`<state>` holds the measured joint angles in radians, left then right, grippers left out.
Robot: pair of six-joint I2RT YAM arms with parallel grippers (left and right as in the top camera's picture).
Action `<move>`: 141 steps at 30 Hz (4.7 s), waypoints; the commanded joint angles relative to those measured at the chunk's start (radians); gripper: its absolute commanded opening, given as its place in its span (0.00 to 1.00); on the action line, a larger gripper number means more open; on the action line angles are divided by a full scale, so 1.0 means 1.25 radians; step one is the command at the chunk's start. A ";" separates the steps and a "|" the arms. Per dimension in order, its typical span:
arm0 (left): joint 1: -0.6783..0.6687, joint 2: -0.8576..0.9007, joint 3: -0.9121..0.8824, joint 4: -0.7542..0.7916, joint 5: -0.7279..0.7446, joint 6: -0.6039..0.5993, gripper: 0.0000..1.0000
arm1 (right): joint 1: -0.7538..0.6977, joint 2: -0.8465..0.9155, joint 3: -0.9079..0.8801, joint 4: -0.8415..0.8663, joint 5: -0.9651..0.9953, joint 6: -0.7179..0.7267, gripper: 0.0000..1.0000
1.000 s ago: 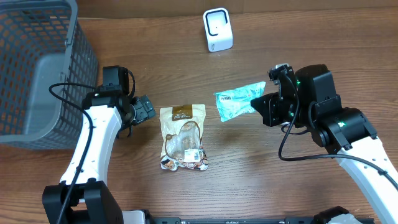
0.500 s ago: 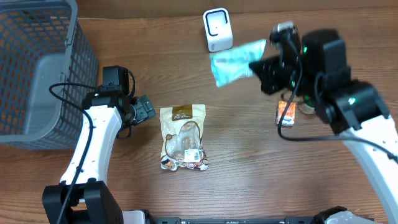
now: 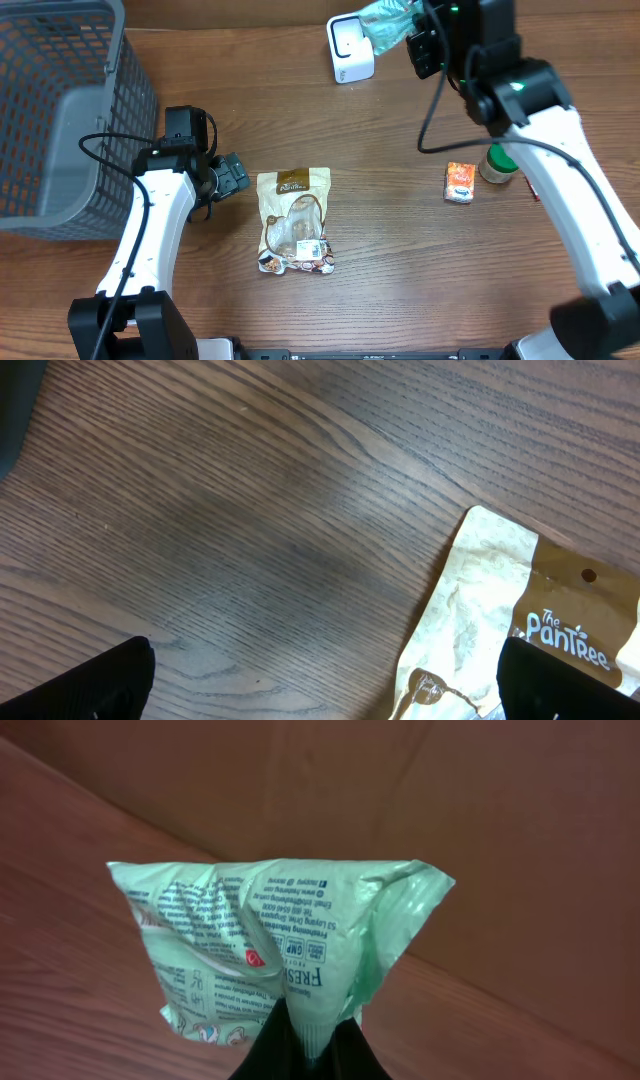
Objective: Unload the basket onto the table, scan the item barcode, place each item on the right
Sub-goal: 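Hold the wipes pack in front of the white scanner, then lower the wipes pack to the table right of centre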
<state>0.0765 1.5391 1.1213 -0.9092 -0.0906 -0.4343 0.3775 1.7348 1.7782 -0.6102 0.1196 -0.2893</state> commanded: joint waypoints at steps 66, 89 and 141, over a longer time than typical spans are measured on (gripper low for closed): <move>0.002 -0.002 0.012 0.001 -0.008 0.009 1.00 | 0.165 0.580 0.017 0.843 0.539 -0.589 0.03; 0.002 -0.002 0.012 0.001 -0.008 0.009 1.00 | 0.201 0.580 0.017 0.717 0.557 -0.475 0.04; 0.002 -0.002 0.012 0.001 -0.008 0.009 1.00 | 0.229 0.126 0.001 -0.617 -0.038 0.259 0.04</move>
<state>0.0765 1.5391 1.1213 -0.9089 -0.0906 -0.4343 0.6674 1.9362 1.7855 -1.3338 0.1967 0.0078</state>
